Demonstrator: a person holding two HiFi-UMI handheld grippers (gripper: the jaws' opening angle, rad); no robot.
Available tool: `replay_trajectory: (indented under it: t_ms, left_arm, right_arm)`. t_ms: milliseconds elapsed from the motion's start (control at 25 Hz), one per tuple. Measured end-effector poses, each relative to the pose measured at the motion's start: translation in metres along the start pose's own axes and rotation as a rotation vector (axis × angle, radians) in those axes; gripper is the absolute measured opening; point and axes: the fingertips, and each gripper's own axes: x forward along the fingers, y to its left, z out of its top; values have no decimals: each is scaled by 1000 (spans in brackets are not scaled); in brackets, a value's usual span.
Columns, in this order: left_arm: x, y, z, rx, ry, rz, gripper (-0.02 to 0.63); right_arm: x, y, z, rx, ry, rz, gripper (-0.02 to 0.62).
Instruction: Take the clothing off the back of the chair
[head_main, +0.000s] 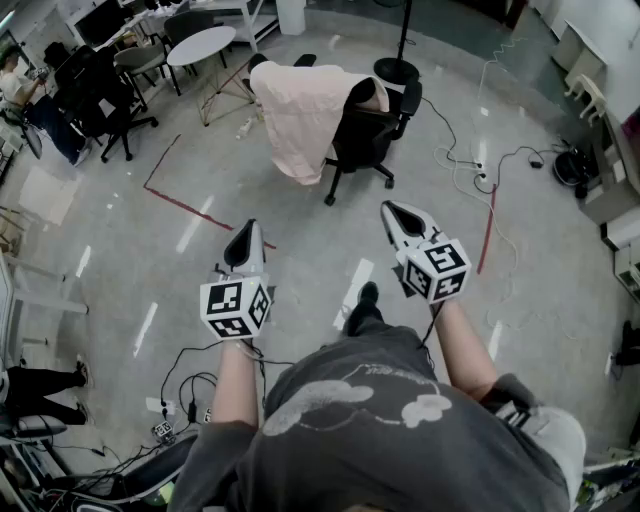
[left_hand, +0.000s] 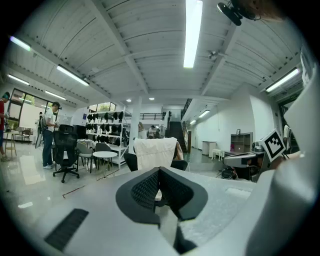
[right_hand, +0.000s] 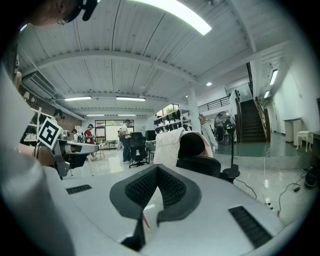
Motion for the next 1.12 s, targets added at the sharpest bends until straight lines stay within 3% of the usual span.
replay_trajectory:
  t_ms: [680,1120]
  left_arm:
    - [8,16,-13,-22,28,6,0]
    - [95,14,9,13,5,-28,0]
  right_arm:
    - [15,-7,1,42,-16,-16,-8]
    - [58,-78,10,78,-36,-17,-8]
